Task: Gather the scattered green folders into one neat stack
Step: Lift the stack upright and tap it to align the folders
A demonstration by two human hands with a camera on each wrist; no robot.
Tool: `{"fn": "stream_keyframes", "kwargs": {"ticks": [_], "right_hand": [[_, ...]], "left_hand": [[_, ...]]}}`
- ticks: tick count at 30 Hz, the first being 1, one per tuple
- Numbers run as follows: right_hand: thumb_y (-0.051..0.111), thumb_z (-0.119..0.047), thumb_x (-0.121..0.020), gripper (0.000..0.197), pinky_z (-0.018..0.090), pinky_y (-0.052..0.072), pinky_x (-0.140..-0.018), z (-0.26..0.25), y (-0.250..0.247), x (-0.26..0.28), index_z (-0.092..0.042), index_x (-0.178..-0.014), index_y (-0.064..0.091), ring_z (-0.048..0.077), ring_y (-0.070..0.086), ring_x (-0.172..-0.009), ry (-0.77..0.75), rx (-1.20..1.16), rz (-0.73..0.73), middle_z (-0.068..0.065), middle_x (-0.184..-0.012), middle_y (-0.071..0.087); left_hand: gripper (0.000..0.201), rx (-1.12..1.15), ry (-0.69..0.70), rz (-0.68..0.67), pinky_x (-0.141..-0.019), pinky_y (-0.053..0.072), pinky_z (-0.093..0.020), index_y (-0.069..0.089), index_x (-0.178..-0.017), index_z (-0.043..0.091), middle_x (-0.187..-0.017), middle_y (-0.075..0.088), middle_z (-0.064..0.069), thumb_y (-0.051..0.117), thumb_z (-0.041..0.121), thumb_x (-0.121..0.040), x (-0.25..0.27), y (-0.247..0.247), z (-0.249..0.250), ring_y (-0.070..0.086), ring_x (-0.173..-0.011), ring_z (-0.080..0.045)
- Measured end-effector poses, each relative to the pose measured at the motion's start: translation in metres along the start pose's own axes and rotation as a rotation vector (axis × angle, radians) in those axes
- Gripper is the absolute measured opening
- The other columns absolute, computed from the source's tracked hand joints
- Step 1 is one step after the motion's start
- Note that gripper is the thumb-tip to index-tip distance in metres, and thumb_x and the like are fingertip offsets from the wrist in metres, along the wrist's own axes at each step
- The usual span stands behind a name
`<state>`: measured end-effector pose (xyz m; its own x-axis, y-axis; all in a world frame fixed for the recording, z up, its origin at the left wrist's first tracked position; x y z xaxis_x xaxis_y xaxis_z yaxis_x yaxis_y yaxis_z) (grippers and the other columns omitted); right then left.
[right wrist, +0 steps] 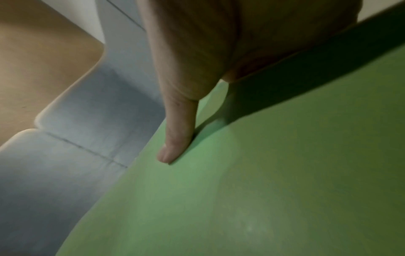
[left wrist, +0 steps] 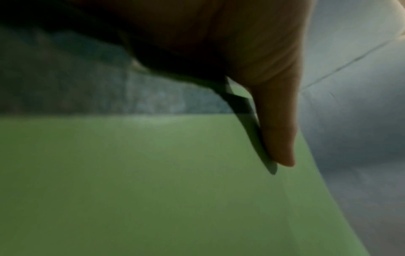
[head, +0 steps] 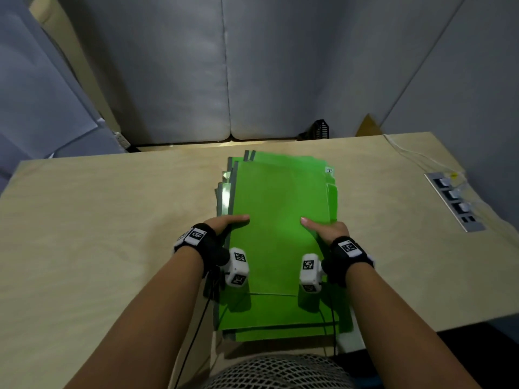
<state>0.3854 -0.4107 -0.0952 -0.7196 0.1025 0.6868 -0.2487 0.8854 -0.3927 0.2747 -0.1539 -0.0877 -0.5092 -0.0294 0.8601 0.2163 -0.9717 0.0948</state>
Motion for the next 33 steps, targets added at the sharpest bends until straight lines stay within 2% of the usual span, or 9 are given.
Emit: {"fn": "stream_keyframes", "kwargs": {"ticks": [8,11,13,15,19,23,29,31,33], "right_hand": [[0.086,-0.045,-0.064,0.088,0.04,0.049,-0.093,-0.089,-0.005,0.027,-0.001,-0.128,0.045,0.031,0.056,-0.114,-0.446,-0.001,0.102,0.015,-0.127,0.057],[0.086,-0.035,-0.068,0.069,0.039,0.052,-0.087,-0.117,-0.007,0.042,-0.006,-0.119,0.05,0.03,0.062,-0.104,-0.568,-0.11,0.064,0.012,-0.114,0.062],[0.085,-0.029,-0.07,0.069,0.044,0.052,-0.093,-0.134,-0.01,0.052,-0.007,-0.123,0.048,0.031,0.061,-0.108,-0.628,-0.174,0.033,0.012,-0.117,0.062],[0.084,-0.023,-0.072,0.07,0.044,0.051,-0.097,-0.151,-0.013,0.065,-0.005,-0.128,0.046,0.028,0.061,-0.11,-0.71,-0.243,0.013,0.013,-0.12,0.062],[0.079,-0.005,-0.075,0.064,0.04,0.051,-0.095,-0.171,-0.017,0.083,-0.01,-0.132,0.049,0.024,0.064,-0.105,-0.841,-0.401,-0.056,0.003,-0.113,0.066],[0.076,0.002,-0.076,0.061,0.046,0.05,-0.097,-0.16,-0.006,0.088,-0.016,-0.129,0.05,0.015,0.064,-0.106,-0.877,-0.406,-0.162,-0.004,-0.116,0.066],[0.089,-0.062,-0.033,0.118,0.031,0.052,-0.084,-0.135,0.008,0.088,-0.011,-0.132,0.051,0.018,0.065,-0.105,-0.769,-0.381,-0.287,-0.004,-0.109,0.068],[0.084,-0.063,-0.047,0.104,0.028,0.051,-0.081,-0.141,0.003,0.094,-0.012,-0.132,0.053,0.025,0.064,-0.11,-0.787,-0.416,-0.28,-0.004,-0.109,0.07],[0.076,-0.073,-0.054,0.102,0.04,0.048,-0.094,-0.152,-0.006,0.098,-0.016,-0.135,0.051,0.027,0.06,-0.119,-0.812,-0.51,-0.232,0.002,-0.123,0.067]], "left_hand": [[0.061,0.209,0.221,0.101,-0.111,0.023,-0.044,0.053,-0.134,0.012,-0.152,0.035,-0.005,0.071,0.036,-0.08,0.024,-0.022,0.021,0.026,-0.142,-0.03],[0.11,0.324,0.398,0.23,-0.103,0.044,-0.049,0.059,-0.125,0.005,-0.128,0.062,-0.015,0.095,0.045,-0.029,0.03,-0.046,0.04,0.059,-0.116,-0.034],[0.122,0.344,0.563,0.331,-0.089,0.053,-0.054,0.054,-0.128,0.009,-0.118,0.066,-0.017,0.097,0.043,-0.019,0.028,-0.072,0.058,0.066,-0.103,-0.035],[0.113,0.275,0.715,0.392,-0.089,0.054,-0.049,0.048,-0.133,0.014,-0.119,0.066,-0.012,0.096,0.04,-0.034,0.075,-0.07,0.086,0.066,-0.104,-0.03],[0.053,0.181,0.94,0.384,-0.08,0.058,-0.04,0.06,-0.113,0.013,-0.096,0.07,0.002,0.081,0.001,-0.067,0.134,-0.061,0.122,0.068,-0.087,-0.016],[0.053,0.092,0.927,0.356,-0.089,0.052,-0.045,0.06,-0.114,0.014,-0.098,0.067,0.004,0.079,-0.003,-0.068,0.134,-0.06,0.114,0.065,-0.094,-0.019],[0.091,-0.028,0.847,0.366,-0.102,0.043,-0.054,0.04,-0.135,0.015,-0.129,0.057,-0.007,0.086,0.001,-0.058,0.111,-0.06,0.089,0.051,-0.123,-0.03],[0.094,-0.008,0.854,0.364,-0.103,0.042,-0.054,0.038,-0.132,0.019,-0.132,0.054,-0.007,0.088,0.002,-0.055,0.117,-0.059,0.092,0.05,-0.125,-0.029],[0.094,0.042,0.889,0.337,-0.102,0.043,-0.054,0.04,-0.125,0.025,-0.129,0.055,-0.004,0.092,0.013,-0.047,0.126,-0.059,0.099,0.052,-0.122,-0.028]]}}
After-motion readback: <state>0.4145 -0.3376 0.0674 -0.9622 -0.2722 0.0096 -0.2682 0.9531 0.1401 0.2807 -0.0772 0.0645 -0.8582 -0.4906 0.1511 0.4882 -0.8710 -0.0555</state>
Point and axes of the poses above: each hand's wrist, its own x-axis away from the middle knuckle, its own y-axis out of the palm, z = x × y, the point moved 9 cm from there along -x, towards the middle knuckle
